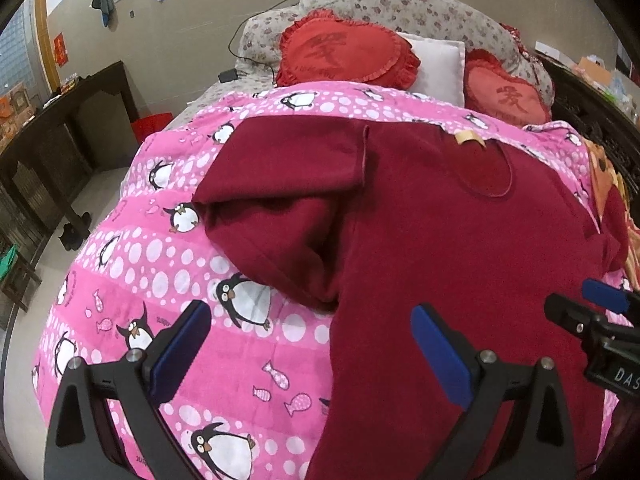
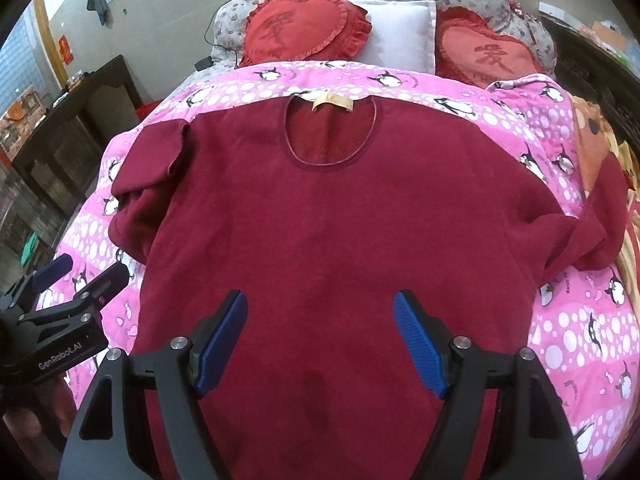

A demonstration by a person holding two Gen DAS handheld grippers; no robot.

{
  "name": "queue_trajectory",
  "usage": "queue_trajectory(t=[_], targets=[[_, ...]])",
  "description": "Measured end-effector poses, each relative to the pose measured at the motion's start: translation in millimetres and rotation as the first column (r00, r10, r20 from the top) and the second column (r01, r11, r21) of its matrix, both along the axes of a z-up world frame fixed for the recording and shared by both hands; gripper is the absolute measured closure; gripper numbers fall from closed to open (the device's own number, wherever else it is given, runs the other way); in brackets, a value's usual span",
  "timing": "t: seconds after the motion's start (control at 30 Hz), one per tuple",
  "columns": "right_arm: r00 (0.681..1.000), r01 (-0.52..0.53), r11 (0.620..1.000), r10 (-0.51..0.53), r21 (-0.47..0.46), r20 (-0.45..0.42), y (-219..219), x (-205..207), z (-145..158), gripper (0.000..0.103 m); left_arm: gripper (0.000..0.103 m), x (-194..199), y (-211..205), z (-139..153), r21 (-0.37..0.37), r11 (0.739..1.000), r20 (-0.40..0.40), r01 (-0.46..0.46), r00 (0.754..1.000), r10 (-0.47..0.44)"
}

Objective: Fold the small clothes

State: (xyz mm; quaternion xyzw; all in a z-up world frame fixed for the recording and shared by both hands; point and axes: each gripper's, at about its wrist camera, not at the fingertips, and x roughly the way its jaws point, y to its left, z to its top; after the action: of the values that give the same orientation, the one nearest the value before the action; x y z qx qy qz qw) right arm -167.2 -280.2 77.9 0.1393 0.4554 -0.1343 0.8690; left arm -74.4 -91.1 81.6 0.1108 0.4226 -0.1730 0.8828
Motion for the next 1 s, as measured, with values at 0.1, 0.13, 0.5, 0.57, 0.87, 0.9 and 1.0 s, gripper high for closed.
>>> queue_trajectory(t=[0.1,0.13,0.5,0.57,0.87,0.9,1.0], targets=[[1.0,0.001,1.0,-0.001,0.01,0.0,-1.5,3.9,-3.5,0.047,0.001,4.2,0.7,-4.2,-0.005,1.0,-0.01,-0.006,1.0,0.006],[1.0,0.004,1.0,-0.004,0.011,-0.001,-2.1,5.8,-5.2,0.047,0.001,5.2,1.1,-5.4,-0.006,1.0,-0.013,-0.008,1.0,0.008],[1.0,-0.01,1.0,0.01,0.021,-0.014,0.9,21.9,-13.6,0.047,0.001,19.5,2.3,-15.3,0.003,1.0,-0.026,-0.022,0.999,0.022],[1.0,-0.012,1.0,0.012,0.02,-0.014,1.9,24.7,-14.3,0.047,0.001,20.9,2.8,-15.9,0.003,1.0,-0.028,-0.024,0.999,0.024],[1.0,-0.009,1.0,0.009,0.028,-0.018,2.6,29.5,-16.7,0.047,0.001,24.5,3.3,-17.2,0.001,1.0,-0.034,-0.026,0.999,0.026],[1.0,-0.006,1.0,0.007,0.03,-0.018,1.4,29.7,-17.0,0.047,0.001,24.1,2.8,-16.8,0.001,1.0,-0.032,-0.025,0.999,0.025],[1.0,0.001,0.999,-0.001,0.035,-0.018,-2.1,28.3,-18.0,0.047,0.001,22.5,0.8,-15.9,0.001,1.0,-0.03,-0.02,0.999,0.021]])
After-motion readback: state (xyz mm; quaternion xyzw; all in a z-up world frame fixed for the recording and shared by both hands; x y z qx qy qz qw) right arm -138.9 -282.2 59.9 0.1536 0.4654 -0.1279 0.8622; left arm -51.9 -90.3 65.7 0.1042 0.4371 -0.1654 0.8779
